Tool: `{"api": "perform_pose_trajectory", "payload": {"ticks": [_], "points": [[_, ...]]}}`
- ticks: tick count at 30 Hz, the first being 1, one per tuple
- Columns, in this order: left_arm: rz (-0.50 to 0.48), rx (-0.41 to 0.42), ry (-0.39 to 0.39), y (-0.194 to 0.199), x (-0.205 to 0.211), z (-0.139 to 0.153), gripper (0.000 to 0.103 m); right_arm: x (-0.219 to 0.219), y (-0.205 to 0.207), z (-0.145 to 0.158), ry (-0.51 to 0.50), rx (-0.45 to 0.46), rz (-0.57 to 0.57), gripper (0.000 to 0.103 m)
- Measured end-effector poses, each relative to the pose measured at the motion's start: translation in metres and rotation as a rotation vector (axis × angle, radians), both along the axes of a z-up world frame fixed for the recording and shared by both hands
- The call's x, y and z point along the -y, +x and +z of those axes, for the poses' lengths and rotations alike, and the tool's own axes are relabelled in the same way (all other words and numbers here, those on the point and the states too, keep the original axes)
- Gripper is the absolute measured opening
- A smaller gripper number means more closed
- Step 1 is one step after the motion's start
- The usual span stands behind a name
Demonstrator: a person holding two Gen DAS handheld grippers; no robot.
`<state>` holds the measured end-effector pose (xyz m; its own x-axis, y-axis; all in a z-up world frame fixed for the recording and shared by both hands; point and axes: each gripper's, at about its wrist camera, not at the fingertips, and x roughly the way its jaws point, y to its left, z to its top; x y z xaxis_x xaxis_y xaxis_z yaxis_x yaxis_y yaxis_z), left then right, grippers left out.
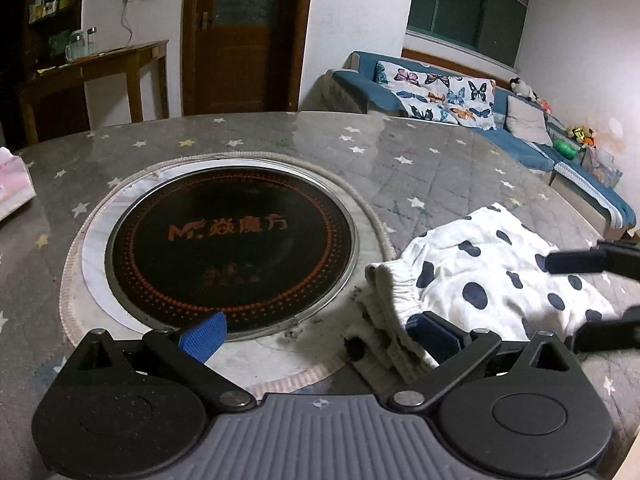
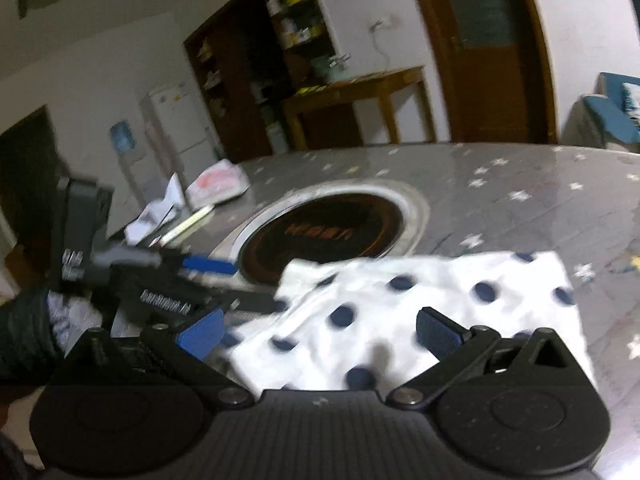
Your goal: Fold clothes
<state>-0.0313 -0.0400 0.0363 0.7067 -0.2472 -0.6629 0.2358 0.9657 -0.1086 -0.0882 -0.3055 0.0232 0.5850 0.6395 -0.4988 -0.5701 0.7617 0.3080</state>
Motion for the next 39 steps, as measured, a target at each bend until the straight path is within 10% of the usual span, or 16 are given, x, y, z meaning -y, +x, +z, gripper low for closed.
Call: {"api": "perform_pose_trajectory", "payload": {"ticks": [18, 39], "points": [[-0.040, -0.014, -0.015, 0.005, 0.000, -0.007, 0.103, -0.027, 0.079, -0.043, -0.325, -0.037, -0.305, 0.103], [-0.136, -0.058, -0.127, 0.018, -0.011, -0.019, 0.103, -0.033, 0.082, -0.054, -0.344, -0.070, -0.332, 0.103]]}}
